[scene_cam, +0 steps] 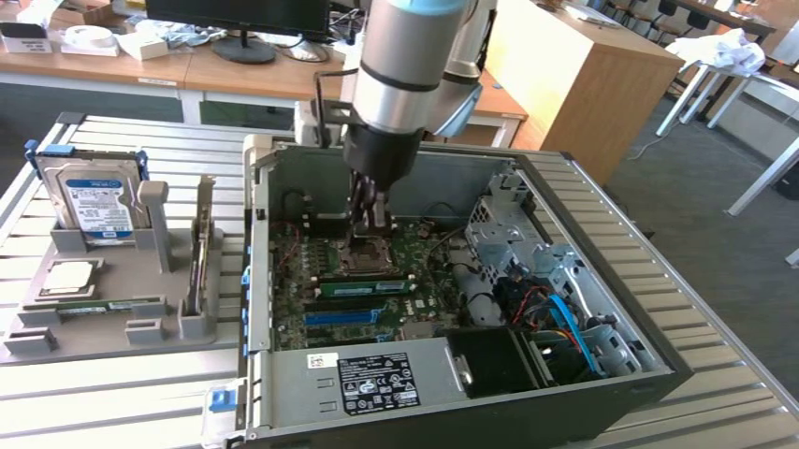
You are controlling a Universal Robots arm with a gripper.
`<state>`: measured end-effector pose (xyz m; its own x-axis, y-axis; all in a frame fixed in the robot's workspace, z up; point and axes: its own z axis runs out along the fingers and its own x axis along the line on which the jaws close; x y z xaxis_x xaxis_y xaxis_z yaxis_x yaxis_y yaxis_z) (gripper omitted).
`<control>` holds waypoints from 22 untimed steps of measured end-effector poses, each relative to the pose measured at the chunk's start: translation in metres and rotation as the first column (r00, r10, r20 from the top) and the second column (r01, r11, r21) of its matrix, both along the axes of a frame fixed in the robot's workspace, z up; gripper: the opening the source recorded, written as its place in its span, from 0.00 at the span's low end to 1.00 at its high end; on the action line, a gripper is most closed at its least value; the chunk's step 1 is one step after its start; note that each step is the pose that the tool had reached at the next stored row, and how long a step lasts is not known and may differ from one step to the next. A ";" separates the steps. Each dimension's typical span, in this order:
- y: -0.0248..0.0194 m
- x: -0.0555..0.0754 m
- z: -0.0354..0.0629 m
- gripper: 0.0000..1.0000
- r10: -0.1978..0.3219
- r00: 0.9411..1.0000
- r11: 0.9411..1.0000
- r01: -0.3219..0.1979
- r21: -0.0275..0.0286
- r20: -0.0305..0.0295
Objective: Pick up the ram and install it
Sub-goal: 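Press down the ram until it locks into place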
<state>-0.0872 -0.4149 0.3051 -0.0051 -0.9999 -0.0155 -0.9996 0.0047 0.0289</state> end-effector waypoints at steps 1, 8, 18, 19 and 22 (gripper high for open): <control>0.0000 0.000 0.0025 0.10 0.000 1.000 1.000 0.000 0.000 0.000; 0.0000 0.000 0.0182 0.10 0.000 1.000 1.000 0.000 0.000 0.000; 0.0000 0.000 0.0249 0.10 0.000 1.000 1.000 0.000 0.000 0.000; 0.0000 0.000 0.0249 0.10 0.000 1.000 1.000 0.000 0.000 0.000; 0.0000 0.003 0.0250 0.10 0.000 1.000 1.000 0.000 -0.001 0.000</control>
